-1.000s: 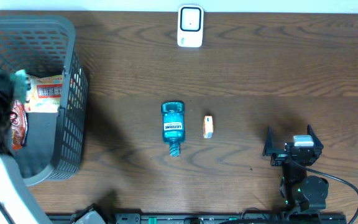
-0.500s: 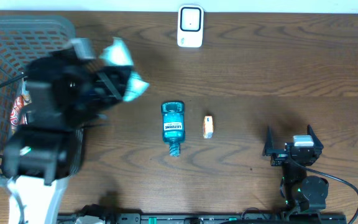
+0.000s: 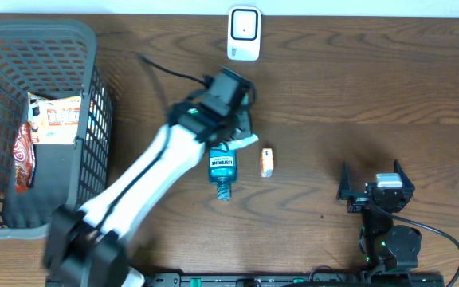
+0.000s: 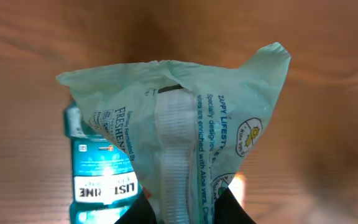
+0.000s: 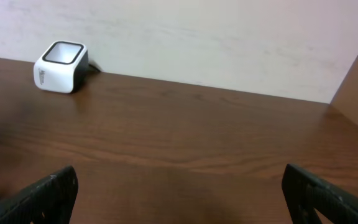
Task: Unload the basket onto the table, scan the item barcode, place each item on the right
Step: 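Carry the mint-green packet between bottle and box and release it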
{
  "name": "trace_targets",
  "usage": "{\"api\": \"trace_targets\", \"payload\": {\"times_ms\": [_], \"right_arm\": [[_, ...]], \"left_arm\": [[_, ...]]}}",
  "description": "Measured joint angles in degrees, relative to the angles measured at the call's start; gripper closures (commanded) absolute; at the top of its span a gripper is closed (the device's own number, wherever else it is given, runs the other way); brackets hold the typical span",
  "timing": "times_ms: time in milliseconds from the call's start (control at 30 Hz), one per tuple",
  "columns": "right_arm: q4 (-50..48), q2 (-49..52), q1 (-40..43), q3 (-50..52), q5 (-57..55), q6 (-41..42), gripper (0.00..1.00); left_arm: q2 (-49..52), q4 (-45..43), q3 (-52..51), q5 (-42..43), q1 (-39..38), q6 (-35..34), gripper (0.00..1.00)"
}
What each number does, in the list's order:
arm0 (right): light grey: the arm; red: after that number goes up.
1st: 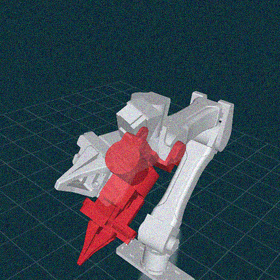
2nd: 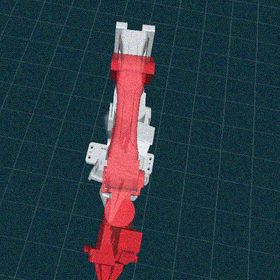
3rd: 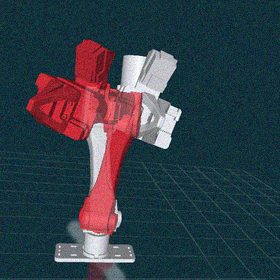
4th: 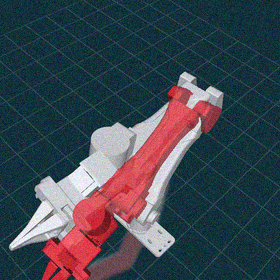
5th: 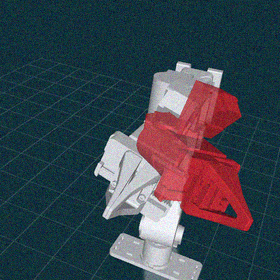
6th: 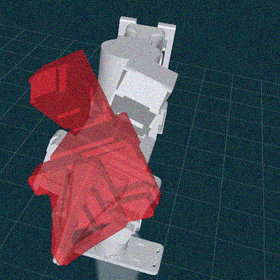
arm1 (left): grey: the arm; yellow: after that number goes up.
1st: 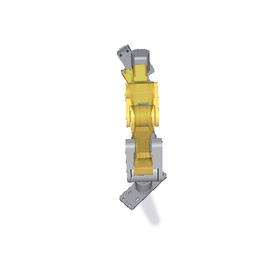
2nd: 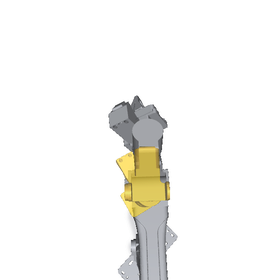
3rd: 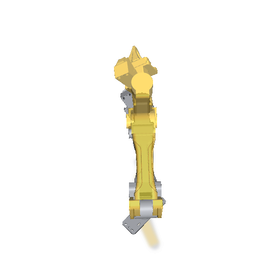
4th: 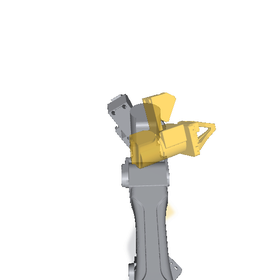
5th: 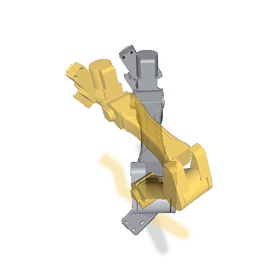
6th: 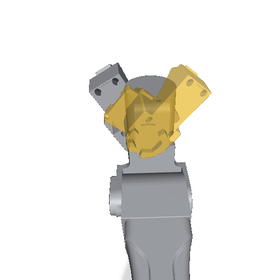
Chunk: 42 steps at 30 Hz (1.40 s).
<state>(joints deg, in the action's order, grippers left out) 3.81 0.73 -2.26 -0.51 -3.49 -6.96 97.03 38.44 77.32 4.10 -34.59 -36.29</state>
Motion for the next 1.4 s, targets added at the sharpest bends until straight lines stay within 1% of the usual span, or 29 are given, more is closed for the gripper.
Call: {"api": "trace_targets", "payload": {"times_ms": [133, 267, 300, 367, 467, 500, 533, 567, 800, 833, 867, 933, 967, 1000, 1400], "right_arm": [[0.0, 0.0, 0.0, 0.0, 0.0, 0.0, 0.01], [0.0, 0.0, 0.0, 0.0, 0.0, 0.0, 0.01], [0.0, 0.0, 0.0, 0.0, 0.0, 0.0, 0.01], [0.0, 0.0, 0.0, 0.0, 0.0, 0.0, 0.01], [0.0, 0.0, 0.0, 0.0, 0.0, 0.0, 0.01], [0.0, 0.0, 0.0, 0.0, 0.0, 0.0, 0.01], [0.0, 0.0, 0.0, 0.0, 0.0, 0.0, 0.01], [0.0, 0.0, 0.0, 0.0, 0.0, 0.0, 0.01], [0.0, 0.0, 0.0, 0.0, 0.0, 0.0, 0.01], [0.0, 0.0, 0.0, 0.0, 0.0, 0.0, 0.01], [0.0, 0.0, 0.0, 0.0, 0.0, 0.0, 0.01], [0.0, 0.0, 0.0, 0.0, 0.0, 0.0, 0.01], [0.0, 0.0, 0.0, 0.0, 0.0, 0.0, 0.01], [0.0, 0.0, 0.0, 0.0, 0.0, 0.0, 0.01], [0.0, 0.0, 0.0, 0.0, 0.0, 0.0, 0.01]], "left_arm": [[7.0, 0.0, 0.0, 0.1, -1.2, -1.1, 0.92], [11.0, -0.1, 0.0, 1.9, -1.3, -1.4, 0.92], [11.5, -0.1, 0.0, 2.2, -1.3, -1.5, 0.91], [11.9, -0.3, 0.0, 2.8, -1.3, -1.4, 0.83], [11.9, -1.3, 0.0, 3.3, -1.3, -1.4, 0.63], [11.9, -1.5, 0.0, 3.5, -1.3, -1.5, 0.58], [11.9, -1.6, 0.0, 3.5, -1.3, -1.6, 0.5], [11.9, -1.8, 0.0, 3.7, -1.3, -1.8, 0.45], [11.9, -1.9, 0.0, 3.7, -1.3, -2.5, 0.42], [11.9, -2.1, 0.0, 3.7, -1.3, -2.5, 0.43], [11.9, -2.2, 0.0, 3.7, -1.3, -2.5, 0.53], [11.9, -2.2, 0.0, 3.7, -1.3, -3.0, 0.78], [11.9, -2.3, 0.0, 3.7, -1.3, -2.8, 0.87], [11.9, -2.3, 0.0, 3.7, -1.3, -2.8, 0.92], [11.9, -6.2, 0.8, 3.7, -1.3, -2.5, 0.93]]}}
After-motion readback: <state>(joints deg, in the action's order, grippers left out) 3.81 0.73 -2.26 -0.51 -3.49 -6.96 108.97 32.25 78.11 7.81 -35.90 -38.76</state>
